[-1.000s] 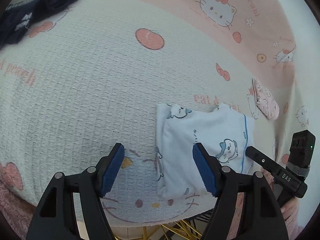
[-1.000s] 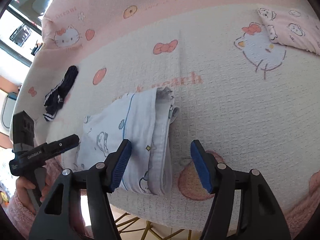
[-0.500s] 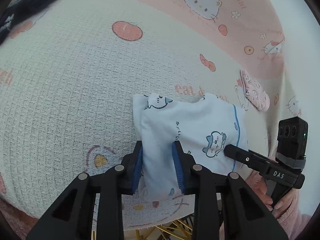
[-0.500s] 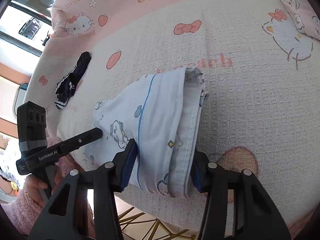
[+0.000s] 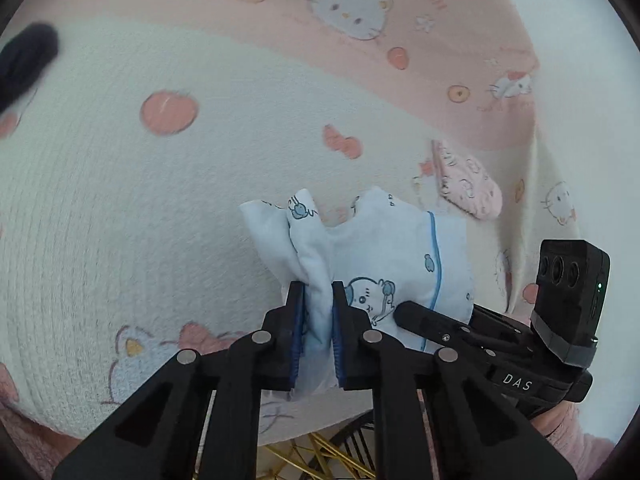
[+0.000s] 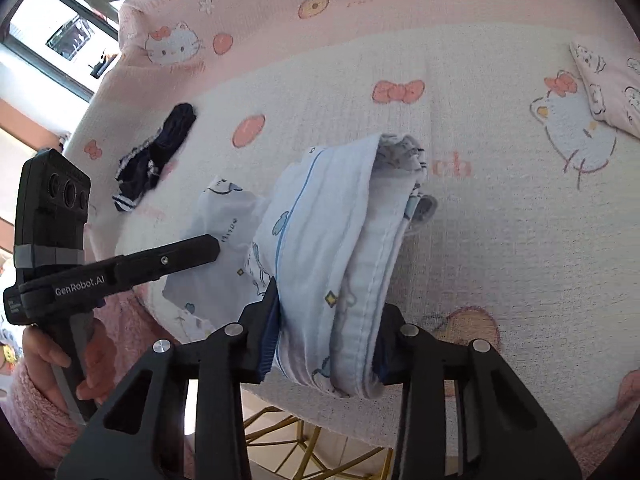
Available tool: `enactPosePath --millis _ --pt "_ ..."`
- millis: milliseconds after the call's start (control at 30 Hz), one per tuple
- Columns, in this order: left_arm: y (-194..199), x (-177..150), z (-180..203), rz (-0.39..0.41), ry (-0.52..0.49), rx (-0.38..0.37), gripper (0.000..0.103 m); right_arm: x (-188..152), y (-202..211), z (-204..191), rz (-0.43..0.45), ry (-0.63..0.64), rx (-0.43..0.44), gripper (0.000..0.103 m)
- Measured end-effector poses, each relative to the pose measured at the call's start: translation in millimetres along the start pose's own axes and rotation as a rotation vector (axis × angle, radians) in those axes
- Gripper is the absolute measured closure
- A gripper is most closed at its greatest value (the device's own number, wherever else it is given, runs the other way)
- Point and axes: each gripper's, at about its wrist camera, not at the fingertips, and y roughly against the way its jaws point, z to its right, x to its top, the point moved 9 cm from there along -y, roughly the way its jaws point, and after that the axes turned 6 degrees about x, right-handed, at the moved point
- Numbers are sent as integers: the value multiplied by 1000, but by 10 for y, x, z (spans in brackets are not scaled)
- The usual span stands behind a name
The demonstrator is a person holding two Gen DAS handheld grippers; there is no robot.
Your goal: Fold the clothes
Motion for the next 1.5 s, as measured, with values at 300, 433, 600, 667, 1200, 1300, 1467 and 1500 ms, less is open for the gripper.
enactPosePath --millis 300,433,600,667,1200,1300,1467,1500 --pt "-30 882 1492 26 -179 -174 90 776 1303 688 194 -99 -88 65" --pt "-355 1110 2106 -1 -249 -201 90 1029 1784 1214 229 -134 -170 65" --pt "-851 1315 2639 -24 -299 -203 90 1180 2074 1899 243 -160 -238 65" --pt "-1062 1370 2749 -27 -288 -203 90 1236 2116 2169 250 -172 -248 64" --pt "-2295 1540 2596 -63 -222 -110 91 1381 1705 3394 239 -277 -187 51" --pt "-2313 1499 2553 -97 -205 -143 83 1324 1842 3403 251 -287 -169 51" --pt "-2078 1664 2592 12 -280 -72 80 1284 2357 3339 368 -274 -288 49" --pt "-2024 1717 2611 41 -289 -62 80 1310 2464 3317 397 -268 -329 48"
